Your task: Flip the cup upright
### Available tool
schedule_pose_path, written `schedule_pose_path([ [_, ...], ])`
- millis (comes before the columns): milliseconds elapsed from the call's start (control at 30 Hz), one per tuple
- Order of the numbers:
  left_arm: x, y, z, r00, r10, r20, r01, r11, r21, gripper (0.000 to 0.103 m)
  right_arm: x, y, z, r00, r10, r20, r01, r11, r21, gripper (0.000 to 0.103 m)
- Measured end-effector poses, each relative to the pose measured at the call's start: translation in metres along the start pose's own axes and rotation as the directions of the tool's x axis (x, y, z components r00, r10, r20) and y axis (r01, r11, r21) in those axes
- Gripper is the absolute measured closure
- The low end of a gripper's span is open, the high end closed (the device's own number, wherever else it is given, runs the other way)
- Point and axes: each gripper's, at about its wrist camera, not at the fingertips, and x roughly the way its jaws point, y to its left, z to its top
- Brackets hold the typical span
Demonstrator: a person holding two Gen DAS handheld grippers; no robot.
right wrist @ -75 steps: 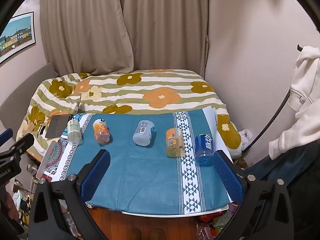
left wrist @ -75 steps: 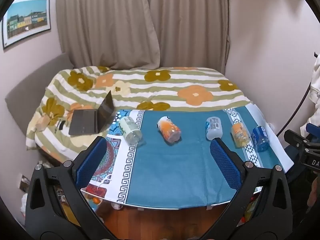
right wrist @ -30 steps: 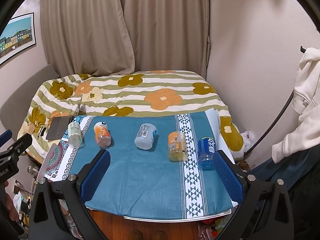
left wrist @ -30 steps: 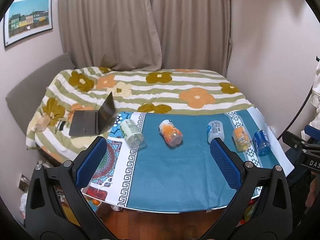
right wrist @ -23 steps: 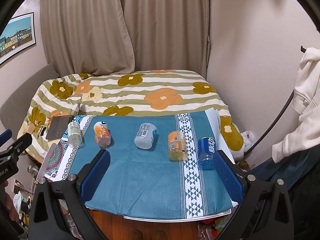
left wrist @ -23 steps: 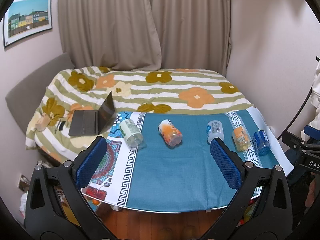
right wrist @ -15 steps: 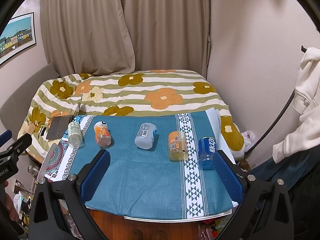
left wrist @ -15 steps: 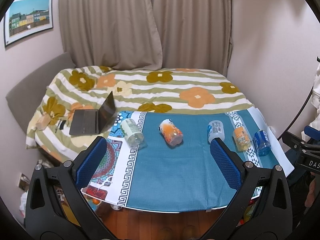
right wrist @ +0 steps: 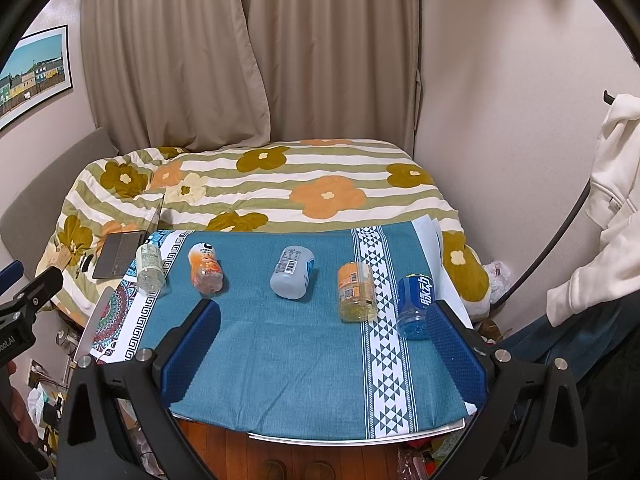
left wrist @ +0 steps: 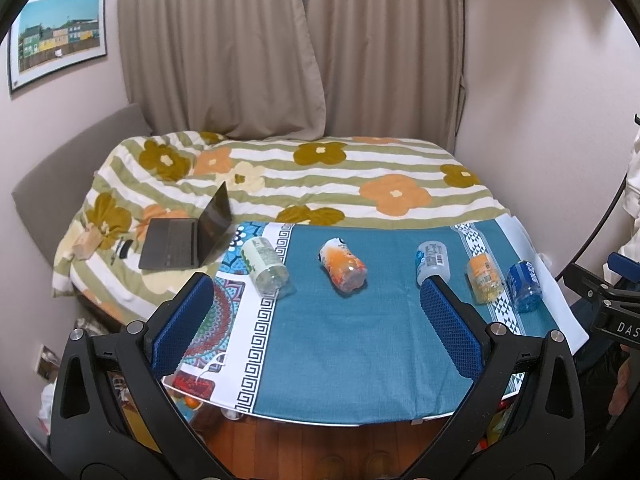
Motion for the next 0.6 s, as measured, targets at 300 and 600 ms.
schedule_pose_path([
  [300, 0.0002, 0.0001, 0.0008, 1.000, 0.001, 0.000, -0.001, 1.000, -0.001, 0.000, 0.0009, 0.0005, 0.0011, 1.000, -0.001, 0.001, 0.001, 1.000, 0.001, 0.001],
  [600, 0.0019, -0.0003, 0.0007, 1.000, 0.008, -0.010, -0.008, 1.000, -0.023, 0.000, 0.0027, 0.0022, 0.0043, 1.000, 0.002, -0.002, -0.002, 1.000, -0.003, 0.001],
])
